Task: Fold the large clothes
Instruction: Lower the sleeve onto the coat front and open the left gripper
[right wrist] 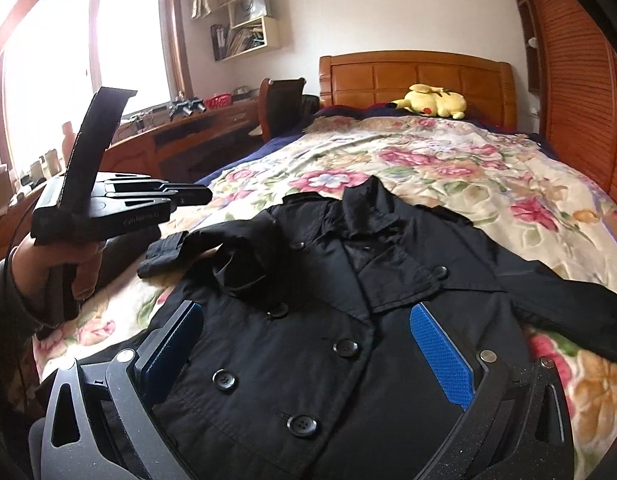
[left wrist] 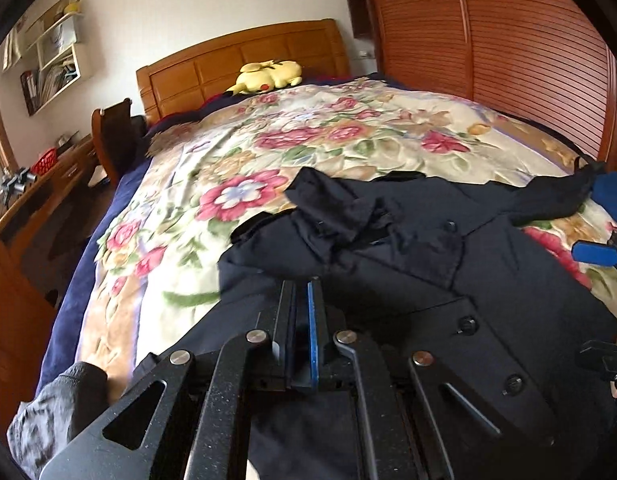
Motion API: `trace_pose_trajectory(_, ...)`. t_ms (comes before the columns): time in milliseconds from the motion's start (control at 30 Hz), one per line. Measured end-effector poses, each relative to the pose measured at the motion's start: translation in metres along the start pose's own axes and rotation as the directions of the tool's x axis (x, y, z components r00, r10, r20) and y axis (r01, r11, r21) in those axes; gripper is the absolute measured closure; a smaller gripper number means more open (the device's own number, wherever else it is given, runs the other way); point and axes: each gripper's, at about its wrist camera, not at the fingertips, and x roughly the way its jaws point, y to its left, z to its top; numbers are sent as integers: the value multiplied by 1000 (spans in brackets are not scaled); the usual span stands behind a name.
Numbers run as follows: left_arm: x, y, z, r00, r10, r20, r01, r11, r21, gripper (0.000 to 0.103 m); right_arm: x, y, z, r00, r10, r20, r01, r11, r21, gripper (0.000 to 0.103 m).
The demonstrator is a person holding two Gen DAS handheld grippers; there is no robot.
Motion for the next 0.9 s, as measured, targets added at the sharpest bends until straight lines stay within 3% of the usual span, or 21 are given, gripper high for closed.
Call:
trace_pose_trajectory(133,1,1,0,999,34,-28,-35,999,-18,95,-5,0,-5,1000,-12,-6,12,1000,-9,0)
trace_pose_trajectory(200,4,2,-5,997,47,-53,-48,999,-13,69,-5,0,-6,1000,-12,-14,12,1000,-11,0)
trace_pose_trajectory(300,5,12,-17,996,45,-81,-48,998,-32,43,-7,1,-4,1000,-12,-21,12,1000,-14,0)
trace_pose_trajectory(367,8,18,-25,994,53,-91,-57,997,-44,40,-10,0,-3,1000,-8,-20,8,1000,-15,0)
trace_pose_trajectory(500,27,39,-47,982,134,-134,-142,988,-54,40,-11,2,-2,1000,-4,-18,4,1000,-24,0)
trace_pose_trajectory(667,58,63,-68,969,142,-202,-164,982,-98,40,-5,2,-3,1000,-2,-31,1,999,-32,0)
trace_pose_trajectory(733,68,68,-74,965,134,-225,-159,982,-98,44,0,1,-3,999,-2,-39,1,999,-33,0)
trace_pose_trajectory(833,81,75,-79,947,180,-266,-210,974,-88,69,6,-1,-3,999,-3,-52,1,1000,-31,0)
trace_pose_trajectory(900,82,76,-76,949,182,-257,-211,973,-92,94,9,-1,-3,998,-1,-58,-1,1000,-29,0)
